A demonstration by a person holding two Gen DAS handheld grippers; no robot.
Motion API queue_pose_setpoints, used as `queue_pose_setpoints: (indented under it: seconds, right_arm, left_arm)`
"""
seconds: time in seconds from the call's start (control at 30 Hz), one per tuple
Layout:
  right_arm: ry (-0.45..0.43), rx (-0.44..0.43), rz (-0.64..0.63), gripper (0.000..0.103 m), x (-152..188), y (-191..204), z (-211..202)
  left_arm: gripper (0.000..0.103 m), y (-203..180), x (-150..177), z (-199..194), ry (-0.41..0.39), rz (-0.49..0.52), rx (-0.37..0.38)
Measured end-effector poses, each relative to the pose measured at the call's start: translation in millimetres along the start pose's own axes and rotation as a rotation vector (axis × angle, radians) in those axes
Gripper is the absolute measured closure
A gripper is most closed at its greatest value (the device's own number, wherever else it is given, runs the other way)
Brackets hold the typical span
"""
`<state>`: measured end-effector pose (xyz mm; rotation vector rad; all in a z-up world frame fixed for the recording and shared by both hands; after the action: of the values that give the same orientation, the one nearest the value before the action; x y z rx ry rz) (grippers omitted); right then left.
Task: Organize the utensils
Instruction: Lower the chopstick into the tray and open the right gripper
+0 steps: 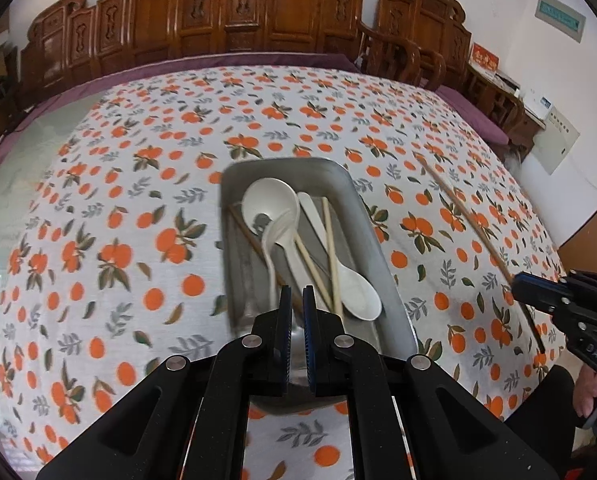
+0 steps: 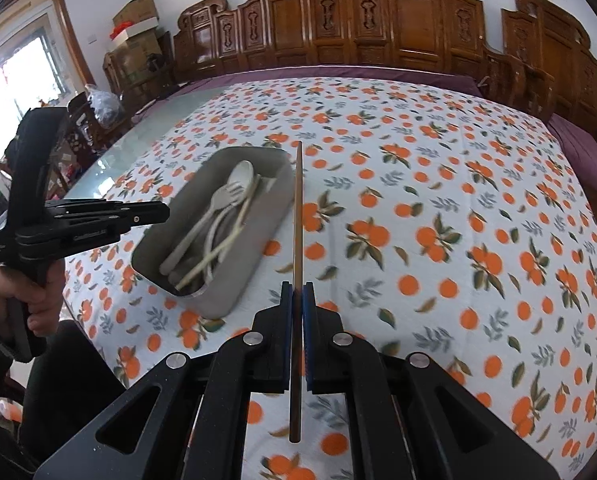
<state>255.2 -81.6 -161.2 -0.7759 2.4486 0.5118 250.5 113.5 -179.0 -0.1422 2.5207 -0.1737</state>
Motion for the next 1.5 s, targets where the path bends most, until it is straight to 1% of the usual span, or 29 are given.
queue_pose_setpoints:
  seconds: [0.13, 0.3, 0.4, 0.47, 0.5, 0.57, 0.73, 0.93, 1.13, 1.23, 1.33, 1.43, 1.5]
  right_arm:
    - [0.000, -0.020, -0.012, 0.097, -10.4, 14.6, 8.8]
    - [0.011, -0.043, -0.013, 0.097, -18.3, 27.3, 20.7]
    - [0.019, -0.055, -0.005, 0.097, -22.5, 32.6, 27.4]
    - [0.024, -0.069, 0.004, 0.097, -26.2, 36.2, 32.2]
    - [0.027, -0.074, 0.006, 0.097, -28.1, 38.0, 34.9]
    - [0.035, -0.084, 0.009, 0.097, -32.3, 44.0, 41.5]
    - [0.056, -0.110, 0.023, 0.097, -41.3, 57.5, 58.5]
    - [0.088, -0.132, 0.051, 0.097, -49.2, 74.1, 82.1]
    - [0.123, -0.130, 0.059, 0.097, -46.3, 87.8, 102.4]
    - [0.137, -0.133, 0.083, 0.097, -44.4, 90.6, 110.5]
    - [0.143, -0.134, 0.102, 0.097, -44.0, 91.5, 116.2]
    - [0.136, -0.126, 0.090, 0.096, -44.3, 93.5, 118.1]
    - [0.121, -0.123, 0.075, 0.094, -45.2, 94.6, 116.4]
  left_arm:
    - [0.097, 10.5, -0.8, -13.5, -0.019, -0.006, -0.012]
    - [0.087, 23.6, 1.2, -28.6, -0.040, -0.014, -0.033]
    - [0.073, 30.6, 3.4, -34.5, -0.048, -0.020, -0.044]
    - [0.057, 34.2, 5.1, -37.3, -0.053, -0.024, -0.051]
    - [0.053, 36.2, 6.1, -38.7, -0.054, -0.028, -0.055]
    - [0.038, 40.5, 7.4, -41.4, -0.060, -0.036, -0.063]
    - [0.025, 49.1, 10.1, -45.1, -0.065, -0.046, -0.082]
    - [0.024, 55.9, 14.2, -50.2, -0.071, -0.058, -0.093]
    - [0.024, 61.3, 18.5, -54.4, -0.073, -0.070, -0.103]
    - [0.024, 62.5, 20.3, -57.9, -0.076, -0.072, -0.107]
    - [0.024, 63.8, 20.9, -61.1, -0.080, -0.073, -0.113]
    - [0.024, 64.2, 21.3, -64.1, -0.083, -0.073, -0.117]
    - [0.024, 64.1, 21.4, -65.7, -0.085, -0.072, -0.119]
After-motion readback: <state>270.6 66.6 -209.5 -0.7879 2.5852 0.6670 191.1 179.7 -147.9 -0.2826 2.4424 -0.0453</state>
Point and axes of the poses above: each gripper's, at about its wrist camera, not at the fingertips, and z roughly the way its jaws point, y to its left, x to its underside, the point moved 4 cm from there along z, roughly the way its jaws point, and after that the axes turned 3 degrees about x, right-handed, at the moved point
